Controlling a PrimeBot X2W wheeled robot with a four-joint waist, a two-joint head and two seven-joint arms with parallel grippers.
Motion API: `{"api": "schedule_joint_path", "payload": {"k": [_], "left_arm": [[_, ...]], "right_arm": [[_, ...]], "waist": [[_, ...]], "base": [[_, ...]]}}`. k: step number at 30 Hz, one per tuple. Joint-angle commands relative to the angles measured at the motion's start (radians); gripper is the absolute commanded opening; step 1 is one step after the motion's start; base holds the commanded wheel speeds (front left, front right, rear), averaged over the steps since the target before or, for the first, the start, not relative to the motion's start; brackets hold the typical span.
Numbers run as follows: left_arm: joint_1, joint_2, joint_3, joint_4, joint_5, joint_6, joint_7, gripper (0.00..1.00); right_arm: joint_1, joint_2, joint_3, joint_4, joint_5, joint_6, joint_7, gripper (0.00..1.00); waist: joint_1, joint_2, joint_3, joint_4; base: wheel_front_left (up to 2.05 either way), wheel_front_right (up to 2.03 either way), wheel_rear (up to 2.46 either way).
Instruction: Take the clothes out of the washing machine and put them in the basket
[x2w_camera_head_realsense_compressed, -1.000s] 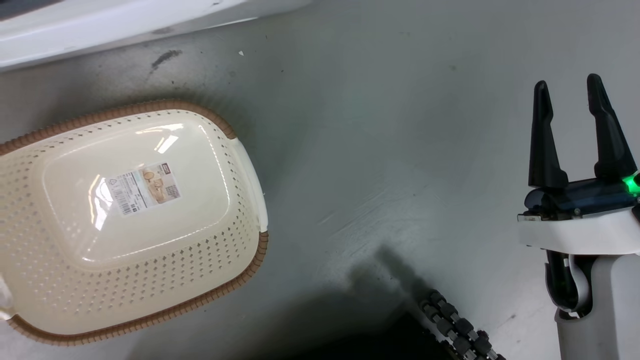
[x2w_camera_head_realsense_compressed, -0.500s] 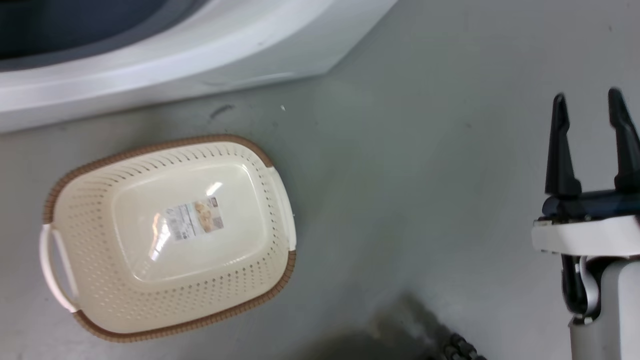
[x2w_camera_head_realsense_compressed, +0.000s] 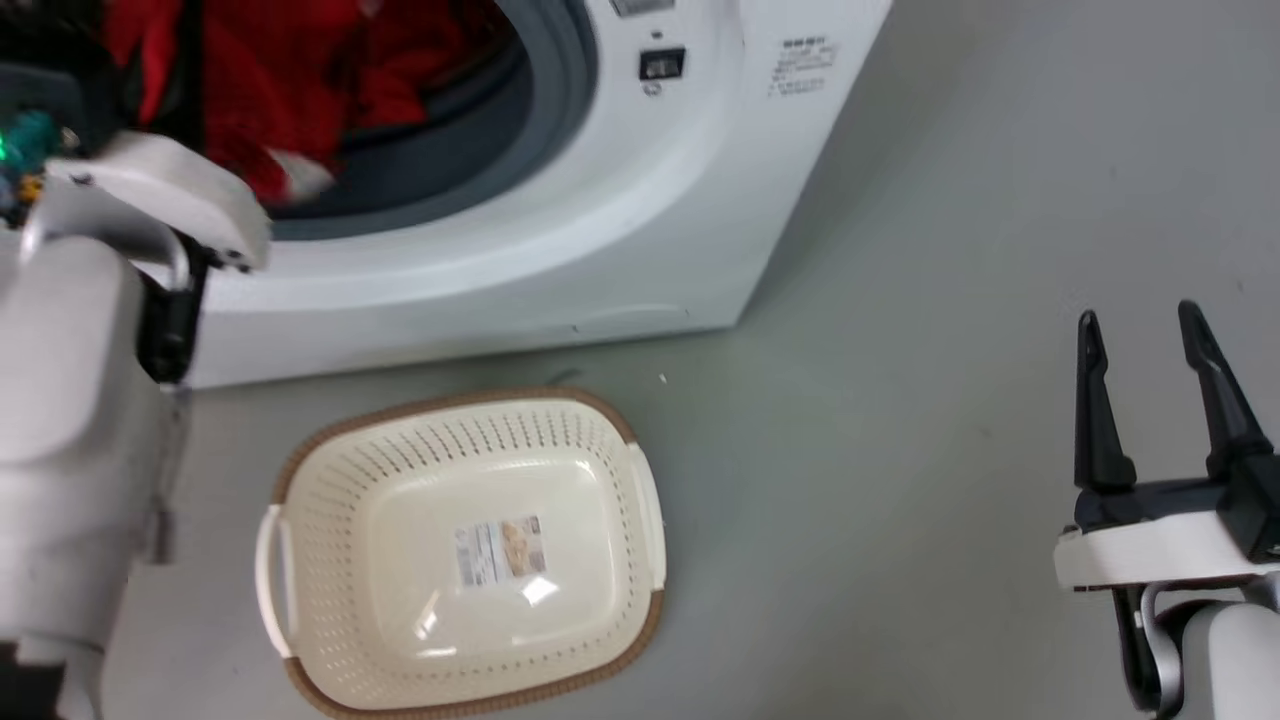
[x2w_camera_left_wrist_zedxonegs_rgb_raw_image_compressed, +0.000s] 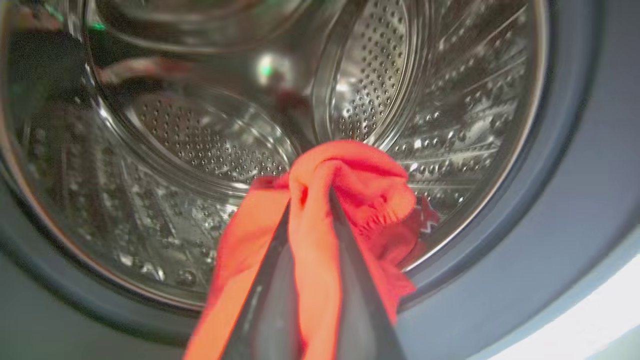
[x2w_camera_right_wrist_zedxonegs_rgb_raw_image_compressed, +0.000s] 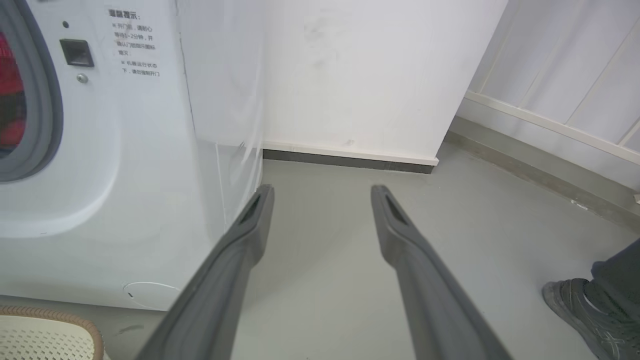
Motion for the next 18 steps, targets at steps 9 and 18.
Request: {"api": "schedule_joint_path", "payload": {"k": [9, 18], "left_arm": [[0.335, -0.035, 0.119, -0.451, 0.081, 0.099, -0.005, 0.0], [0.581, -0.044, 0.12, -0.705, 0.122, 0.147, -0.005, 0.0]], "right_arm": [[0.067, 0.001, -0.004, 0.019, -0.026, -0.001, -0.002, 1.0], [0.123, 0.001, -0.002, 0.036, -0.013, -0.001, -0.002, 1.0]], "waist": [[0.0003, 0.0, -0.21, 0.109], [0.0003, 0.0, -0.293, 0.14]], "base": [[0.0, 0.0, 0.0], [0.0, 0.0, 0.0]]}}
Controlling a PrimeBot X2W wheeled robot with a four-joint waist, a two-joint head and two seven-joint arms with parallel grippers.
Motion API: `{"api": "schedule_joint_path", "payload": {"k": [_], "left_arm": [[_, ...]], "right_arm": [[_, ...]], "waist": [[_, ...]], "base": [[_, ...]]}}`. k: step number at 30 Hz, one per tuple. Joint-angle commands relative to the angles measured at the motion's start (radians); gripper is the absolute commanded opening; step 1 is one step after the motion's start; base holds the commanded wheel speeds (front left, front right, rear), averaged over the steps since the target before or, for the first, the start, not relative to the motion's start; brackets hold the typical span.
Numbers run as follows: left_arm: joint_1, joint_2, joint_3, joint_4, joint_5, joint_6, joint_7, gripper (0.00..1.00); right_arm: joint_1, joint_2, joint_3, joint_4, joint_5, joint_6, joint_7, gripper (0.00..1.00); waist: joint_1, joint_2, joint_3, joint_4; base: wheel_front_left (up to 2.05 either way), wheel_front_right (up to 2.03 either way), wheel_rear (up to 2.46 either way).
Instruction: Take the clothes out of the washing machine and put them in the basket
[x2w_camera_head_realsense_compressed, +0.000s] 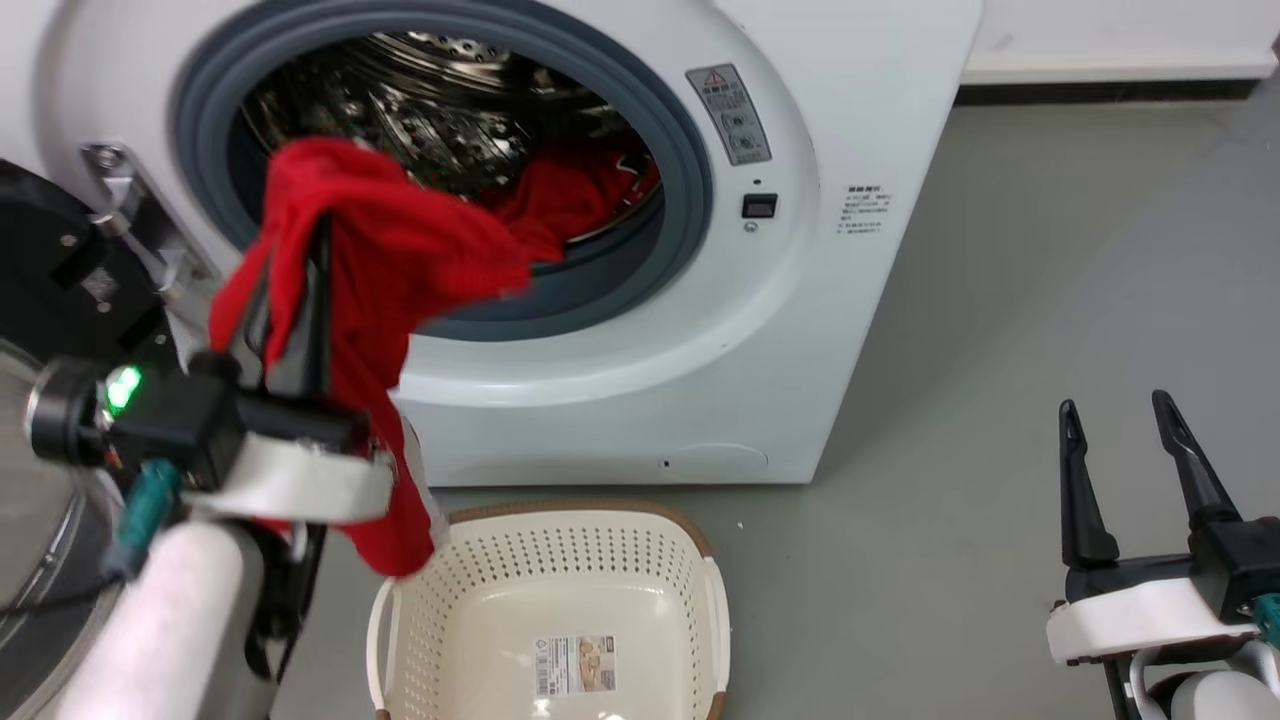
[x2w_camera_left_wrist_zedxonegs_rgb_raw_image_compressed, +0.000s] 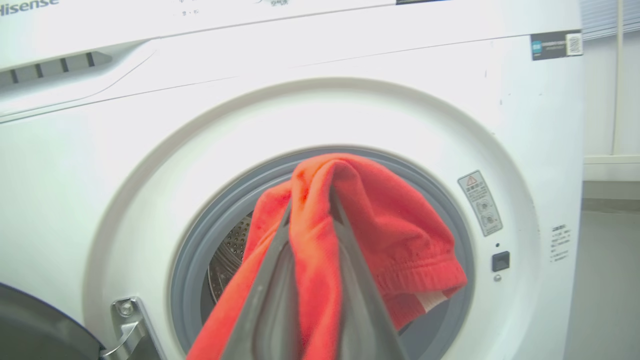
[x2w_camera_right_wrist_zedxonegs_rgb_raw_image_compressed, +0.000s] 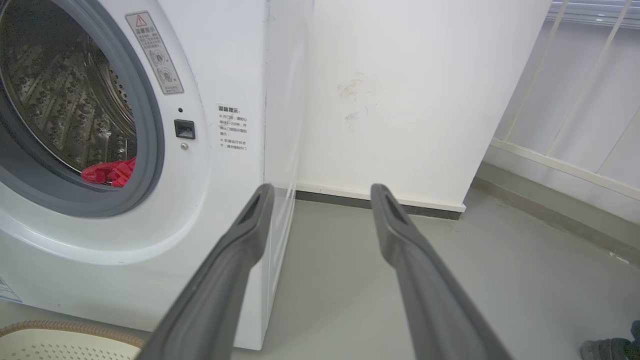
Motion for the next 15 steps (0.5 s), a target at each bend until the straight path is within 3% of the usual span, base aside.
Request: {"api": "schedule_joint_path", "payload": {"k": [1, 5, 15], "left_arm": [[0.114, -0.01, -0.021, -0.049, 0.002, 0.023, -0.003, 0.0], [0.197, -0.04, -0.057, -0.008, -0.008, 0.027, -0.002, 0.0], [0.161, -0.145, -0.117, 0.262, 0.052, -0.044, -0.003, 0.0]], "right_arm": [[0.02, 0.001, -0.001, 0.003, 0.016, -0.001, -0.002, 1.0], [0.019, 0.001, 0.001, -0.006, 0.011, -0.001, -0.002, 1.0], [-0.044, 0.001, 0.009, -0.033, 0.001, -0.001, -0.002, 1.0]], "waist": [[0.0004, 0.0, -0.029, 0.017], [0.0004, 0.0, -0.01, 0.017], [0.0004, 0.0, 0.154, -0.023]], "base": [[0.0, 0.0, 0.0], [0.0, 0.0, 0.0], [0.0, 0.0, 0.0]]}}
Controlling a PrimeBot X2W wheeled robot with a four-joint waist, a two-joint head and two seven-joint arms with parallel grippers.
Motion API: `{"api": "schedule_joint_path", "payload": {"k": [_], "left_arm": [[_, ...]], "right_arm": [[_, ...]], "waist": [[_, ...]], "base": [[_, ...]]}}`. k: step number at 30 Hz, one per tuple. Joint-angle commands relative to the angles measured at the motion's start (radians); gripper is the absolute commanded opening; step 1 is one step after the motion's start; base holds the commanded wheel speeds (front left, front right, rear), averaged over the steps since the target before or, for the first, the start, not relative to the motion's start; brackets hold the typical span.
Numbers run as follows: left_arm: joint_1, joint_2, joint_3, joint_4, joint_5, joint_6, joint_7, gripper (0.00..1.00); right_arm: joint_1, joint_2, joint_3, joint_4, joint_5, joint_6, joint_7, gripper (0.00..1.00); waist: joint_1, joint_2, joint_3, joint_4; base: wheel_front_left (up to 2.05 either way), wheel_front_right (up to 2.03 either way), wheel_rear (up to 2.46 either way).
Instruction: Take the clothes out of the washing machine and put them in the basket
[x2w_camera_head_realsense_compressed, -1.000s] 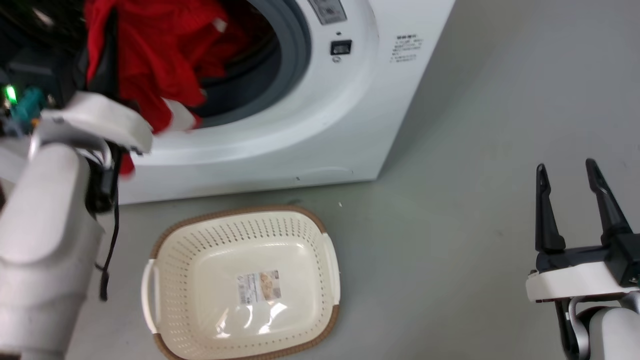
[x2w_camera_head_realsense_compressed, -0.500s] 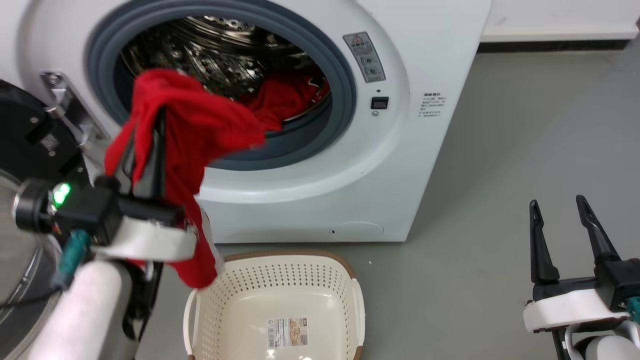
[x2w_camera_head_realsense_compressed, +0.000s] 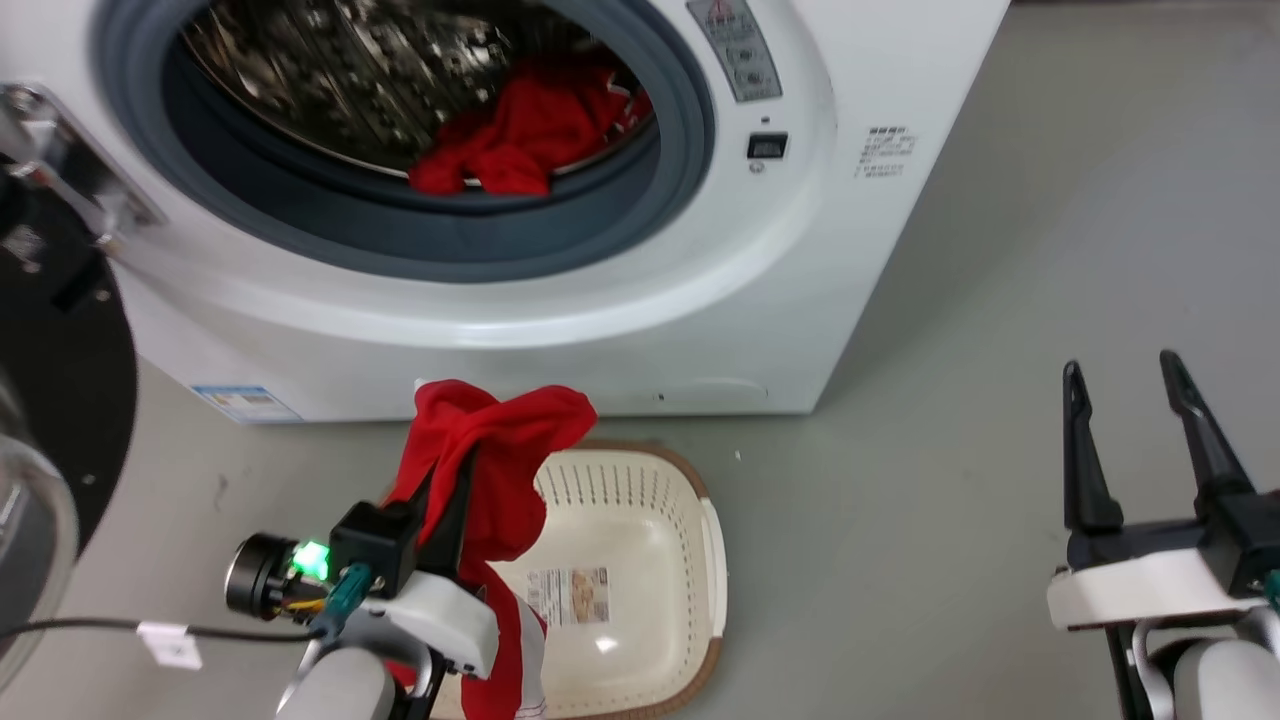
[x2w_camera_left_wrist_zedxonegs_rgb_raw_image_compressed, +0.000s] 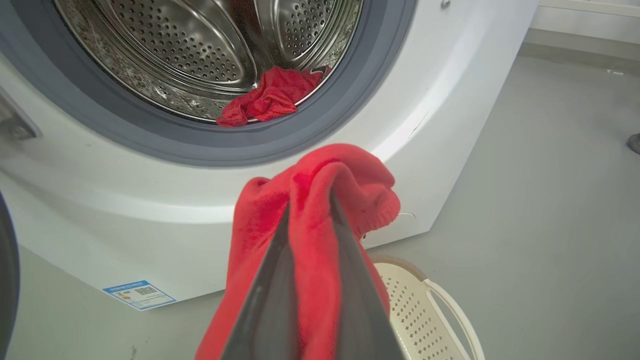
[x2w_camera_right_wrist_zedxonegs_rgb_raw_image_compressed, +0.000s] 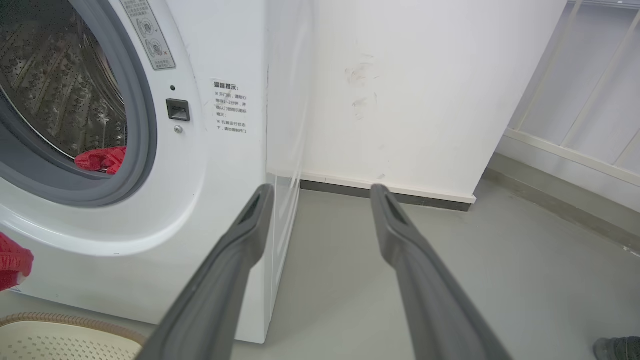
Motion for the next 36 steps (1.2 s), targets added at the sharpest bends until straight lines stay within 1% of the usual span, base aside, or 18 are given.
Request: {"api": "schedule_joint_path", "payload": {"k": [1, 5, 9, 15, 16, 20, 23, 29, 33, 36], "left_arm": [[-0.042, -0.016, 0.007, 0.036, 0.013, -0.01, -0.003, 0.0], [-0.11, -0.048, -0.001, 0.19, 0.06, -0.037, -0.003, 0.0], [-0.189, -0.067, -0.003, 0.341, 0.092, -0.062, -0.003, 0.0], [-0.29, -0.067, 0.001, 0.534, 0.126, -0.087, -0.003, 0.0], [-0.309, -0.066, -0.004, 0.561, 0.133, -0.095, -0.003, 0.0], [-0.372, -0.059, -0.032, 0.678, 0.172, -0.105, -0.003, 0.0], [-0.431, -0.065, -0.028, 0.721, 0.175, -0.1, -0.003, 0.0], [-0.511, -0.057, -0.027, 0.783, 0.187, -0.098, -0.003, 0.0], [-0.552, -0.055, -0.027, 0.832, 0.187, -0.093, -0.003, 0.0], [-0.571, -0.057, -0.026, 0.84, 0.187, -0.087, -0.003, 0.0]], "right_arm": [[-0.028, 0.001, 0.0, -0.007, 0.0, -0.001, -0.002, 1.0], [-0.064, 0.001, -0.005, -0.026, -0.005, -0.001, -0.002, 1.0], [-0.094, 0.001, -0.011, -0.039, -0.002, -0.001, -0.002, 1.0], [-0.136, 0.001, -0.008, -0.048, 0.01, -0.001, -0.002, 1.0], [-0.144, 0.001, -0.009, -0.052, 0.015, -0.001, -0.002, 1.0], [-0.162, 0.001, -0.016, -0.059, 0.027, -0.001, -0.002, 1.0], [-0.177, 0.001, -0.023, -0.068, 0.033, -0.001, -0.002, 1.0], [-0.192, 0.001, -0.041, -0.084, 0.037, -0.001, -0.002, 1.0], [-0.193, 0.001, -0.044, -0.089, 0.04, -0.001, -0.002, 1.0], [-0.202, 0.001, -0.044, -0.093, 0.044, -0.001, -0.002, 1.0]], "waist": [[0.0, 0.0, 0.079, -0.028], [0.0, 0.0, 0.176, -0.055], [0.0, 0.0, 0.268, -0.086], [0.0, 0.0, 0.386, -0.136], [0.0, 0.0, 0.403, -0.141], [0.0, 0.0, 0.469, -0.161], [0.0, 0.0, 0.515, -0.168], [0.0, 0.0, 0.591, -0.177], [0.0, 0.0, 0.62, -0.18], [0.0, 0.0, 0.63, -0.181]], "base": [[0.0, 0.0, 0.0], [0.0, 0.0, 0.0], [0.0, 0.0, 0.0], [0.0, 0.0, 0.0], [0.0, 0.0, 0.0], [0.0, 0.0, 0.0], [0.0, 0.0, 0.0], [0.0, 0.0, 0.0], [0.0, 0.0, 0.0], [0.0, 0.0, 0.0]]}}
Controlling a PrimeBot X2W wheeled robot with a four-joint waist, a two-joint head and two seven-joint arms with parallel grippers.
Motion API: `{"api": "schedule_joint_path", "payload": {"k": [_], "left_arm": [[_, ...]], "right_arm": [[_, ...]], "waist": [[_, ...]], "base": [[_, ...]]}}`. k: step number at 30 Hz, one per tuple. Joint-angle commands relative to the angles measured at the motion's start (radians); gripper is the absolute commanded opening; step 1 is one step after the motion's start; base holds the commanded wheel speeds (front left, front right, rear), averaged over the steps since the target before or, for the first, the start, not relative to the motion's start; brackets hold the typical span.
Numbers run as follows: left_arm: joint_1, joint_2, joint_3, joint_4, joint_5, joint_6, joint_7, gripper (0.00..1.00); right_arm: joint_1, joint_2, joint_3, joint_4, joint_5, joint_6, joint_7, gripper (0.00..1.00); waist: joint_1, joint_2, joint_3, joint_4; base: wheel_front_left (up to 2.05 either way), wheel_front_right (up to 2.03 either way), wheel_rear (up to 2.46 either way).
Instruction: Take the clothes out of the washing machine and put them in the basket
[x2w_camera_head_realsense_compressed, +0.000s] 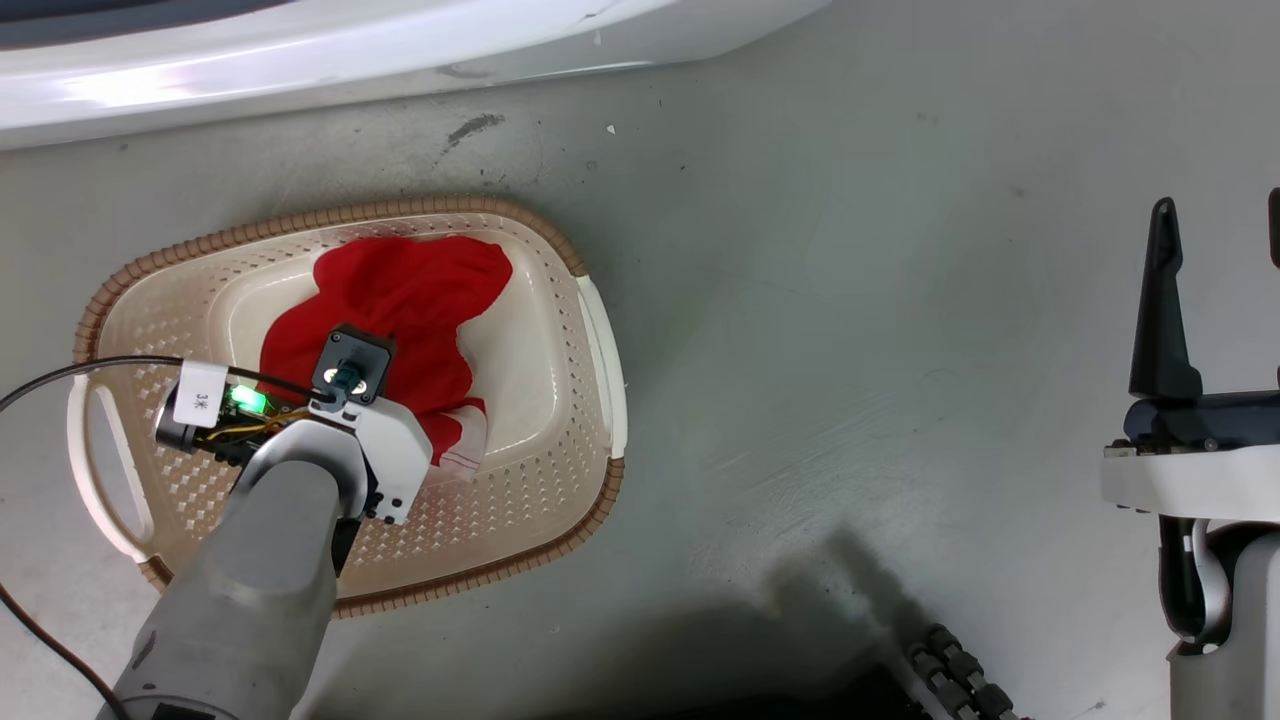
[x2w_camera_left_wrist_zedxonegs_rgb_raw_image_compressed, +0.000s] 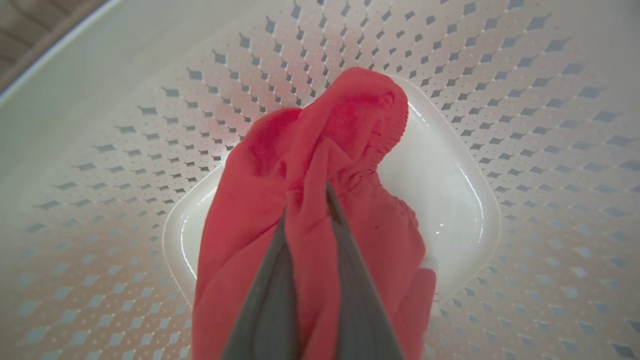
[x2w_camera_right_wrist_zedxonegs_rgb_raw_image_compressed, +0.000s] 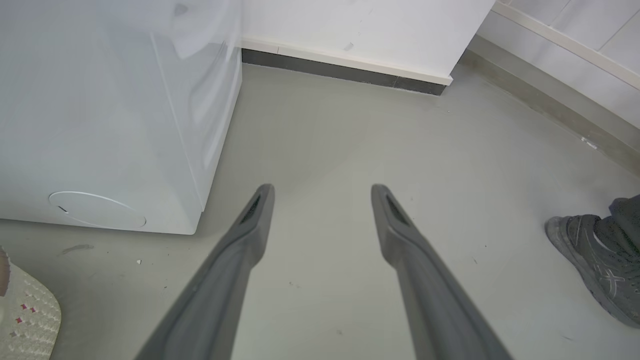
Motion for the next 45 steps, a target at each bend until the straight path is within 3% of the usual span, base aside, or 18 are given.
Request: {"api": "schedule_joint_path", "payload": {"k": [1, 2, 3, 4, 15, 31, 37, 39, 45], "left_arm": [[-0.016, -0.002, 0.006, 0.005, -0.003, 0.01, -0.002, 0.0], [-0.018, -0.005, 0.008, 0.012, -0.006, 0.012, -0.003, 0.13], [-0.019, -0.01, 0.007, 0.019, -0.007, 0.013, -0.003, 0.76], [-0.019, -0.016, 0.01, 0.029, -0.013, 0.015, -0.002, 1.0], [0.088, -0.044, 0.069, -0.076, -0.067, 0.017, -0.002, 1.0], [0.342, -0.047, 0.241, -0.596, -0.048, 0.001, -0.003, 1.0], [0.479, -0.085, 0.326, -0.785, -0.043, 0.001, -0.003, 1.0], [0.558, -0.129, 0.383, -0.876, -0.038, 0.005, -0.003, 1.0], [0.639, -0.17, 0.423, -0.957, -0.007, -0.008, -0.003, 1.0]], "right_arm": [[-0.02, 0.001, -0.004, -0.007, 0.007, -0.001, -0.002, 1.0], [-0.022, 0.001, -0.006, -0.005, 0.008, -0.001, -0.002, 1.0], [-0.021, 0.001, -0.009, -0.003, 0.007, -0.001, -0.002, 1.0], [-0.021, 0.001, -0.007, 0.0, 0.005, -0.001, -0.002, 1.0], [-0.006, 0.001, -0.007, 0.017, -0.029, -0.001, -0.002, 1.0], [0.084, 0.001, -0.015, 0.041, -0.065, -0.001, -0.002, 1.0], [0.129, 0.001, 0.006, 0.05, -0.063, -0.001, -0.002, 1.0], [0.161, 0.001, 0.019, 0.06, -0.056, -0.001, -0.002, 1.0], [0.195, 0.001, 0.041, 0.067, -0.043, -0.001, -0.002, 1.0]], "waist": [[-0.0002, 0.0, 0.007, -0.001], [-0.0002, 0.0, 0.005, 0.0], [-0.0002, 0.0, 0.001, 0.003], [-0.0002, 0.0, -0.005, 0.005], [-0.0002, 0.0, -0.179, 0.051], [-0.0002, 0.0, -0.479, 0.17], [-0.0002, 0.0, -0.562, 0.187], [-0.0002, 0.0, -0.612, 0.19], [-0.0002, 0.0, -0.666, 0.189]], "base": [[0.0, 0.0, 0.0], [0.0, 0.0, 0.0], [0.0, 0.0, 0.0], [0.0, 0.0, 0.0], [0.0, 0.0, 0.0], [0.0, 0.0, 0.0], [0.0, 0.0, 0.0], [0.0, 0.0, 0.0], [0.0, 0.0, 0.0]]}}
